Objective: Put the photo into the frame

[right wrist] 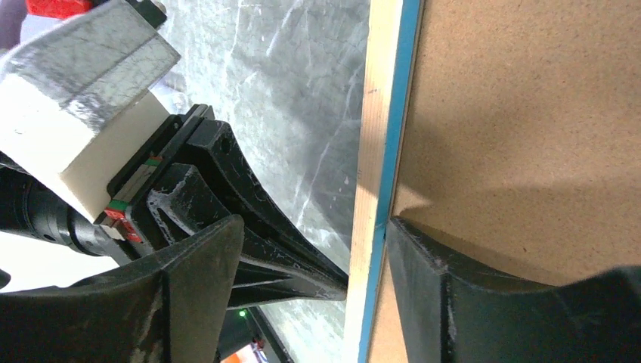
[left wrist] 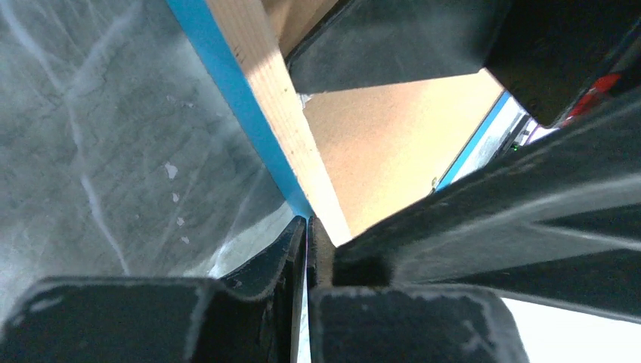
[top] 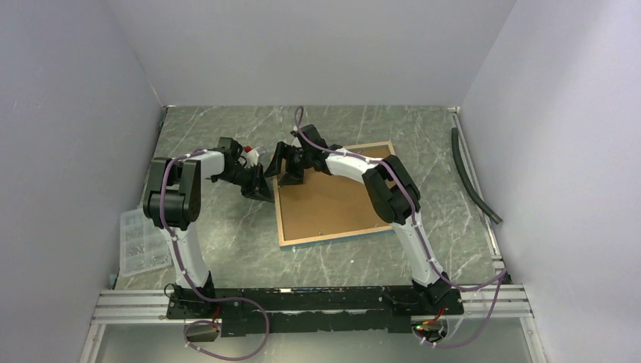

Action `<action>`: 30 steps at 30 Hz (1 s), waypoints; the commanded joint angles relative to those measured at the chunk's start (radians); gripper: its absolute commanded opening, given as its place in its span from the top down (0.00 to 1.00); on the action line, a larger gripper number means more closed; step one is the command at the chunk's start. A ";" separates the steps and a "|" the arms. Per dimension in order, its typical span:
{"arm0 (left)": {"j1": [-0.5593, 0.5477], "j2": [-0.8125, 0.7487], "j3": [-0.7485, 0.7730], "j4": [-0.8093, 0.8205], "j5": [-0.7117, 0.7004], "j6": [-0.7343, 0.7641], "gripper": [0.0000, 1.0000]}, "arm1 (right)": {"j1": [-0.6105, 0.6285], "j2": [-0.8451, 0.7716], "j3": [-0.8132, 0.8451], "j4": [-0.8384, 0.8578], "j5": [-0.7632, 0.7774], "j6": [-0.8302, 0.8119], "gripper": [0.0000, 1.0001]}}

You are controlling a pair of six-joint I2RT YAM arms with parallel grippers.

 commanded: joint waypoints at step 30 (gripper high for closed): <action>-0.179 -0.226 -0.099 -0.084 -0.421 0.360 0.81 | -0.787 -0.502 -0.445 -0.135 0.448 -0.172 0.00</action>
